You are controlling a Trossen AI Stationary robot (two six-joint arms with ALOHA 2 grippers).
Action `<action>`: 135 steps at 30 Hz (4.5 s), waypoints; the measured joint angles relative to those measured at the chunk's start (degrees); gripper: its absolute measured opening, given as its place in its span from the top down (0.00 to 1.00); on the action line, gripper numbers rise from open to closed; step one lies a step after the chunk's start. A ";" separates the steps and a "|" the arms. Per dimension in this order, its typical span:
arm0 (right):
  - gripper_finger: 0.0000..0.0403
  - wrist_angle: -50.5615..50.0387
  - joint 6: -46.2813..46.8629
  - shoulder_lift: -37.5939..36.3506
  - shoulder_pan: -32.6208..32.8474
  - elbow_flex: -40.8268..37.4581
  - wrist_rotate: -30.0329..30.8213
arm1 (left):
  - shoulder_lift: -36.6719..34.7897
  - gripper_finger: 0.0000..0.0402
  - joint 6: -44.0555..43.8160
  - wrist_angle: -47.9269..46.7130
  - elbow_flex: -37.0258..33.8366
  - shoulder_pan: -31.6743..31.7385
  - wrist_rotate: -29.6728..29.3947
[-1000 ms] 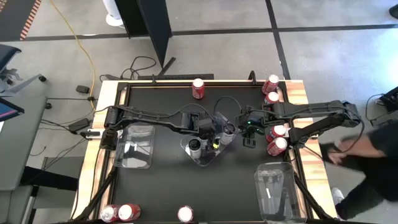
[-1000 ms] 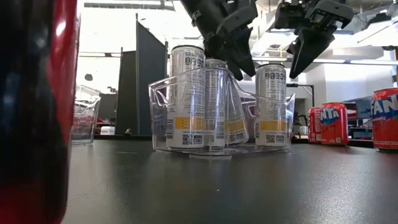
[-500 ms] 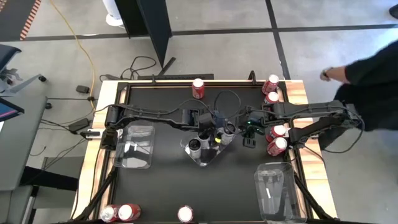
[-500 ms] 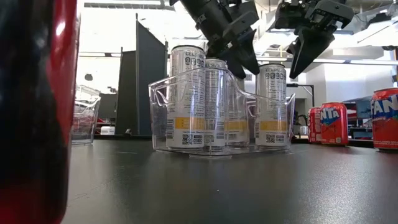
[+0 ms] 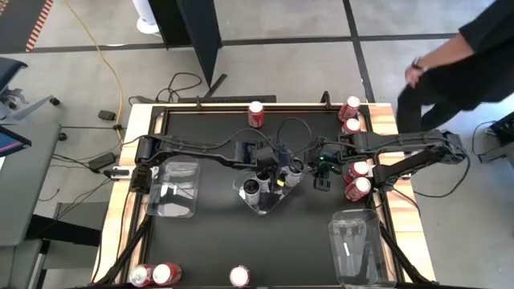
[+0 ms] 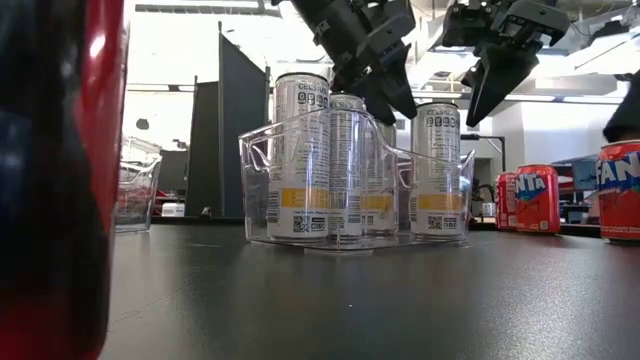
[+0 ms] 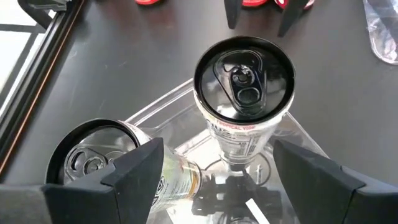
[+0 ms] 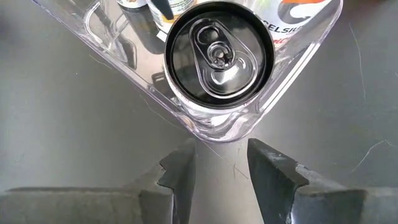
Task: Sort soda cans
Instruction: Put the orange soda can into the left transparent bin
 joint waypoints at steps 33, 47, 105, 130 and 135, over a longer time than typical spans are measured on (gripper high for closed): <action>0.60 -0.04 -0.02 0.00 0.00 0.00 -0.01 | -1.07 0.25 -0.61 -0.46 0.07 -0.66 6.29; 0.60 -1.04 -0.68 0.00 0.00 0.00 0.02 | -10.34 0.25 1.81 -2.94 0.09 -3.13 -6.17; 0.60 3.24 1.25 0.00 4.04 -2.36 0.29 | -21.62 0.25 -34.59 -31.47 -8.33 -21.99 -37.88; 0.60 0.94 -0.85 0.00 4.87 -2.34 0.25 | -21.62 0.25 -37.51 -30.57 -8.33 -21.31 -35.67; 0.60 0.99 0.46 0.00 5.09 -2.34 0.27 | -21.62 0.25 -37.34 -30.68 -8.33 -21.31 -35.86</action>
